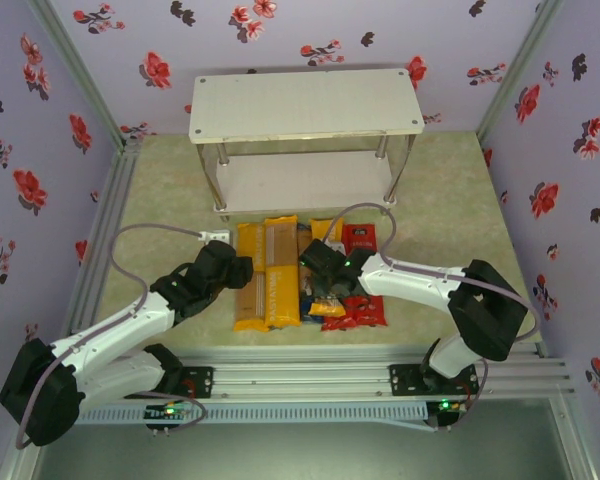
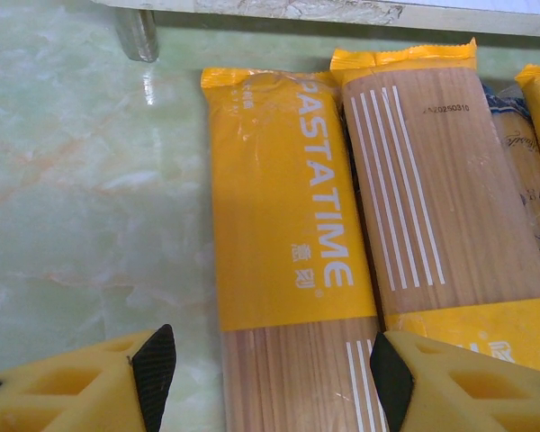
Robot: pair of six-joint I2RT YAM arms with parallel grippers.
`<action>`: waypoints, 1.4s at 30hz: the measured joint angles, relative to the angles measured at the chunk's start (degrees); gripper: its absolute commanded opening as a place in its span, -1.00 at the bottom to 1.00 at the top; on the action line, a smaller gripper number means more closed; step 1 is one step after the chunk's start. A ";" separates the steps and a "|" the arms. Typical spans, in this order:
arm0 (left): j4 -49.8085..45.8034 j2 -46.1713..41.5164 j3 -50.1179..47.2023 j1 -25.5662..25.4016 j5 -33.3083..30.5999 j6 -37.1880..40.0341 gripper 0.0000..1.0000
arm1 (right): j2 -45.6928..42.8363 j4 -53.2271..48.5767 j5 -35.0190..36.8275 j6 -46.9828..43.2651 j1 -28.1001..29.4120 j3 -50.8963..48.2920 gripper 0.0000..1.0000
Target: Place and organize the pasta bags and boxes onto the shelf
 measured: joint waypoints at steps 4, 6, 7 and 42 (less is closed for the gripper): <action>0.09 0.00 0.00 0.00 0.11 0.04 0.23 | -0.33 -0.92 0.26 -0.59 0.00 0.31 -1.00; 0.33 0.00 0.00 0.00 0.13 0.20 0.20 | -0.87 -1.66 0.61 -1.07 0.00 0.31 -1.00; 0.46 0.00 0.00 0.00 0.13 0.22 0.19 | -1.29 -2.14 0.83 -1.36 0.00 0.31 -1.00; 3.98 3.48 2.08 0.39 1.79 1.95 0.18 | 11.58 -3.56 6.03 -29.44 -23.93 25.11 -1.00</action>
